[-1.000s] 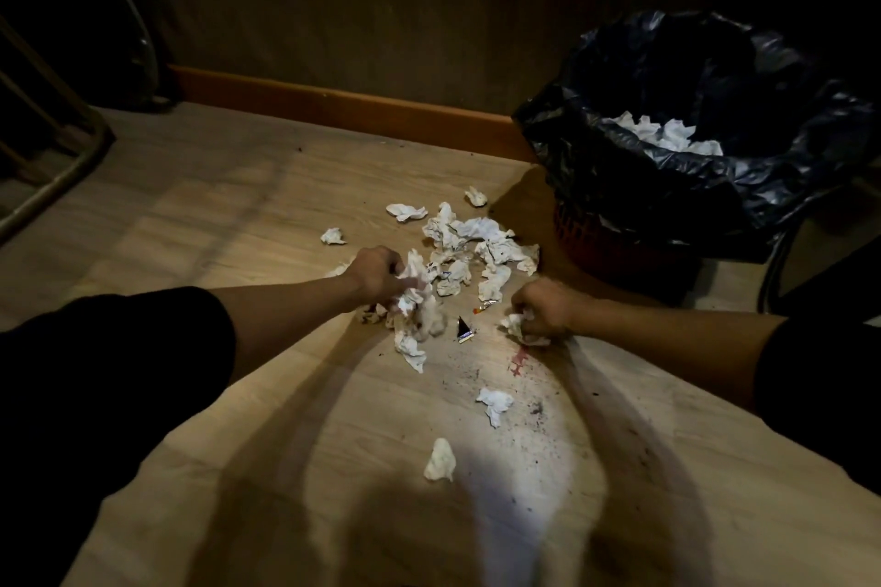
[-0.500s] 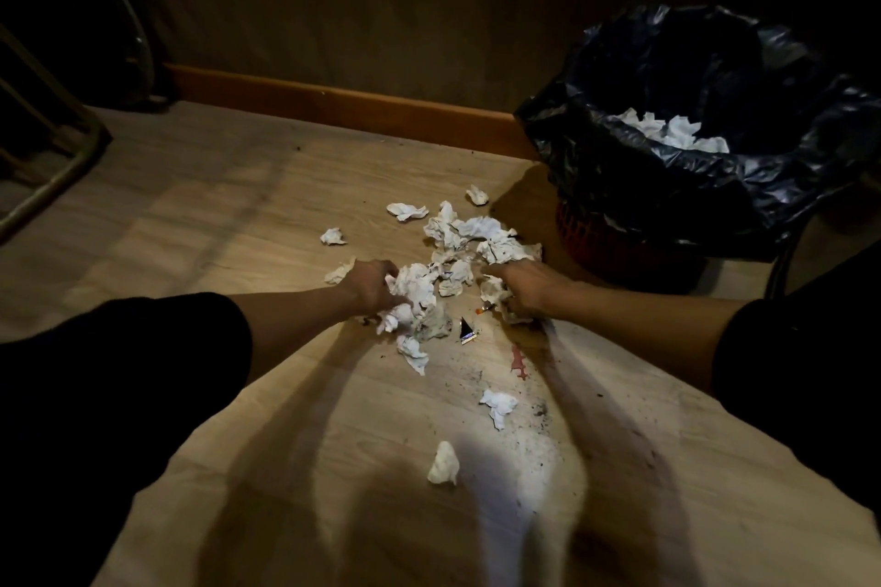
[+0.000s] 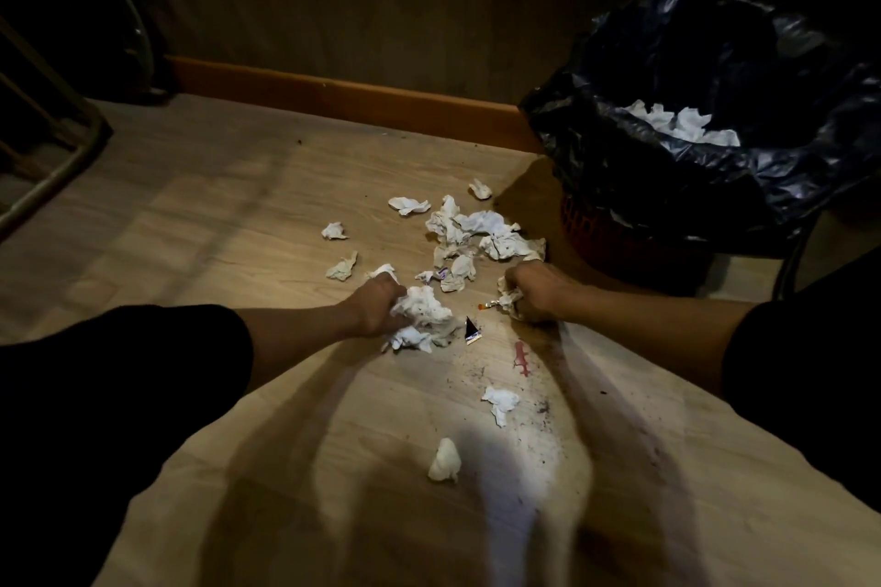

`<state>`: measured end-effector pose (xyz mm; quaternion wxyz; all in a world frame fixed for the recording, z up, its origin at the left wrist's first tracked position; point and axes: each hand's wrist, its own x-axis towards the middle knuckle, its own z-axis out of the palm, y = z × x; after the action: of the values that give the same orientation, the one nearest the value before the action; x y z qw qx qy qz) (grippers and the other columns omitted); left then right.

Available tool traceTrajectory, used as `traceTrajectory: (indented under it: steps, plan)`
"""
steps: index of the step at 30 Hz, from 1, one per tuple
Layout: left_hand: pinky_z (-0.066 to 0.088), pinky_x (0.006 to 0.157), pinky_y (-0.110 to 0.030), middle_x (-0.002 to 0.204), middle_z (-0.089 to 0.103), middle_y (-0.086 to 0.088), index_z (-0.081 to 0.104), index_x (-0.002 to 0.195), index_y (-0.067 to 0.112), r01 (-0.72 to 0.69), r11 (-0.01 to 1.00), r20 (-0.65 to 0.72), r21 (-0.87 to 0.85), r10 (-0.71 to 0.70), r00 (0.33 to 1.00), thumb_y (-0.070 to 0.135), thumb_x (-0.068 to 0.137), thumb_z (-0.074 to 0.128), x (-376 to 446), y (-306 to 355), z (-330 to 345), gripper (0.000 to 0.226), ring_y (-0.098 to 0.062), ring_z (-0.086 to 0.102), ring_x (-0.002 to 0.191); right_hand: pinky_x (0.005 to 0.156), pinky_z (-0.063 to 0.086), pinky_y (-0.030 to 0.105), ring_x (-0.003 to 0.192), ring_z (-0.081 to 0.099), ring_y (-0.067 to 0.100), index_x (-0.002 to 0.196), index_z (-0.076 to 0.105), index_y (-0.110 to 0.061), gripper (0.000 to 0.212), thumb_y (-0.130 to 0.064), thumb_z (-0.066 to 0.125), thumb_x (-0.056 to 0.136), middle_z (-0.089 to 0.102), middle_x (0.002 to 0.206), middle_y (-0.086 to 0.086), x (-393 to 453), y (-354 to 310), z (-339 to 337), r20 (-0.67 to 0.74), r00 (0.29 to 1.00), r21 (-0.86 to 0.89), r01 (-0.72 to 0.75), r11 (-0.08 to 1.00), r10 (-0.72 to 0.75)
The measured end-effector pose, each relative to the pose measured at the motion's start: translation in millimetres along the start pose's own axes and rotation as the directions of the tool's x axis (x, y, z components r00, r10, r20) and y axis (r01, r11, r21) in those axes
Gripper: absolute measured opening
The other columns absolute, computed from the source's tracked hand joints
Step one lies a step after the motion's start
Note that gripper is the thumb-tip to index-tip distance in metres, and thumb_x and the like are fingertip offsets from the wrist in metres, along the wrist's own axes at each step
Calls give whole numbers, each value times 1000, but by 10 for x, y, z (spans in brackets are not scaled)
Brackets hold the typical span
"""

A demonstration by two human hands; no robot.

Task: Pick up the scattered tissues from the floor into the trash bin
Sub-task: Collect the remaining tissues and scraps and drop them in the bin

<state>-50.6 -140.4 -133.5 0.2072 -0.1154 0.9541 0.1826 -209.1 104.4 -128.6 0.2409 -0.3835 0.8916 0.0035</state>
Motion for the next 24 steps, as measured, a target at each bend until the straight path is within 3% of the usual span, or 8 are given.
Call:
traceTrajectory:
  steps: [4,7,9,12,18,24]
  plan:
    - [46,89,-37,115,66,-25,59,117,2,4,999,-41,-34,-5,999,19,89,62,-18,47,-150,33,-40,62,110,69,41,28,107,61,29,118,63,-16,37,-16,71,82,61,122,13,-65,83,-66,17,1000,27,-25,999,25]
    - [40,74,-29,113,66,-24,55,128,7,-66,997,-56,-46,63,996,12,87,62,-65,120,-172,41,-39,63,103,71,43,29,109,61,30,119,62,-18,38,-21,71,83,60,124,13,-129,105,-113,12,1000,30,-29,999,29]
    - [38,75,-26,115,68,-20,60,123,8,-113,993,-68,-30,111,991,19,88,68,-83,196,-135,39,-36,64,105,73,43,30,111,60,29,120,62,-18,37,-20,70,85,60,125,12,-157,119,-137,15,999,21,-29,999,28]
    - [48,81,-30,114,71,-16,64,117,13,-53,999,-65,0,53,997,37,82,75,-86,328,-23,44,-33,65,106,73,42,29,111,60,30,122,62,-16,37,-19,70,86,60,125,13,-185,135,-150,12,1000,7,-25,1000,25]
    - [45,86,-30,119,63,-22,68,117,8,-31,997,-48,77,35,998,29,89,67,-104,515,-71,35,-33,57,112,72,44,29,109,62,29,122,62,-14,40,-17,75,85,64,123,13,-292,148,-243,16,1000,3,-19,1000,19]
    - [49,88,-37,116,66,-21,68,111,0,-8,998,-103,68,15,995,37,81,76,-136,418,-422,48,-34,62,107,71,42,26,108,63,31,122,64,-13,39,-18,75,84,65,121,15,-433,131,-371,-18,1000,-5,4,1000,-4]
